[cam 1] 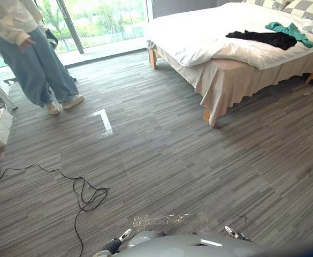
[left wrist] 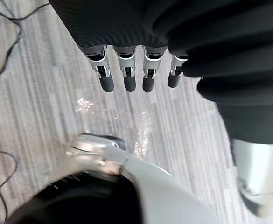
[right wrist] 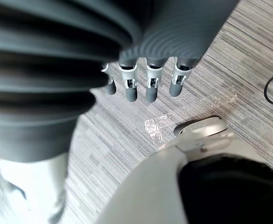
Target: Tidy the bed and pick cloth on bed and put in laundry
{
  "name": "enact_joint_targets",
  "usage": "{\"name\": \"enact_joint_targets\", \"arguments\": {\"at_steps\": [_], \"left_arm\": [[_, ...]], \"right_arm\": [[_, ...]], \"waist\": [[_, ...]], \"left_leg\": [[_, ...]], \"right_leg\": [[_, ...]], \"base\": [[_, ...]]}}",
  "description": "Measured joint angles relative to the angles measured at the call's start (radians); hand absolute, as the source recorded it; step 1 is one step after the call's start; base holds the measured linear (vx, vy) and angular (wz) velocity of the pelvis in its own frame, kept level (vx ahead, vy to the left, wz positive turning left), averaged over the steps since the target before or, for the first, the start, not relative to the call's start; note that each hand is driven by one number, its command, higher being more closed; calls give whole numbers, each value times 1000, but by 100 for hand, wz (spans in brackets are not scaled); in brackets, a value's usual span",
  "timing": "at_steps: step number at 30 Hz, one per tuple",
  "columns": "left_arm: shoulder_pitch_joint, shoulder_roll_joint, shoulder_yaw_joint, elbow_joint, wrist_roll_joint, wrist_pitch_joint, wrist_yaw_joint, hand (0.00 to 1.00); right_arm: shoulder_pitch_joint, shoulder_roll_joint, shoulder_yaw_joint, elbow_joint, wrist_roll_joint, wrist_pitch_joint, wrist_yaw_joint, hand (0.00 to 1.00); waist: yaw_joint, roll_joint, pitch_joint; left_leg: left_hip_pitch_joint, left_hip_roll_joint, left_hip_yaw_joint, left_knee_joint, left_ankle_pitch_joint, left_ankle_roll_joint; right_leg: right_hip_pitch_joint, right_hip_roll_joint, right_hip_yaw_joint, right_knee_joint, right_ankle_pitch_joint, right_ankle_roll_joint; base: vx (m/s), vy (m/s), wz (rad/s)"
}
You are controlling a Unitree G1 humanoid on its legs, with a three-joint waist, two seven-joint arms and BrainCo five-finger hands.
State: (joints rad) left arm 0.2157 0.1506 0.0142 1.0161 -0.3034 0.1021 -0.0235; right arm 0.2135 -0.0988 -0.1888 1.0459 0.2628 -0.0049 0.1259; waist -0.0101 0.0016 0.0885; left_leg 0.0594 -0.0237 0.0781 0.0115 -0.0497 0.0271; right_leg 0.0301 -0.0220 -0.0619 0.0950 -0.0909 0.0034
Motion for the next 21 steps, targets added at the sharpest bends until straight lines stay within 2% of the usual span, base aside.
{"name": "enact_joint_targets", "arguments": {"at_steps": [4,8,15,21], "left_arm": [[-4,-6,25,9,19,-10,-20,0],[-7,-6,25,9,54,-27,-23,0],[-31,2,24,8,91,-7,-12,0],[-31,4,17,8,98,-6,-12,0]], "right_arm": [[-4,5,-16,11,-14,-6,9,0],[-13,8,-18,12,-14,-13,21,0],[-33,15,-17,11,-21,-9,29,0],[-36,14,-16,11,-10,10,29,0]], "waist": [[0,-7,5],[0,-7,9],[0,-16,38],[0,-17,41]], "left_leg": [[80,3,15,-73,23,-7],[103,2,21,-97,30,-2],[136,2,27,-100,16,-25],[141,3,36,-100,16,-25]], "right_leg": [[69,5,-7,-64,17,1],[98,7,-13,-101,32,1],[133,5,-20,-122,34,10],[135,6,-19,-123,34,11]], "base": [[113,7,-4],[129,7,-3],[35,-1,-1],[-42,-29,-3]]}}
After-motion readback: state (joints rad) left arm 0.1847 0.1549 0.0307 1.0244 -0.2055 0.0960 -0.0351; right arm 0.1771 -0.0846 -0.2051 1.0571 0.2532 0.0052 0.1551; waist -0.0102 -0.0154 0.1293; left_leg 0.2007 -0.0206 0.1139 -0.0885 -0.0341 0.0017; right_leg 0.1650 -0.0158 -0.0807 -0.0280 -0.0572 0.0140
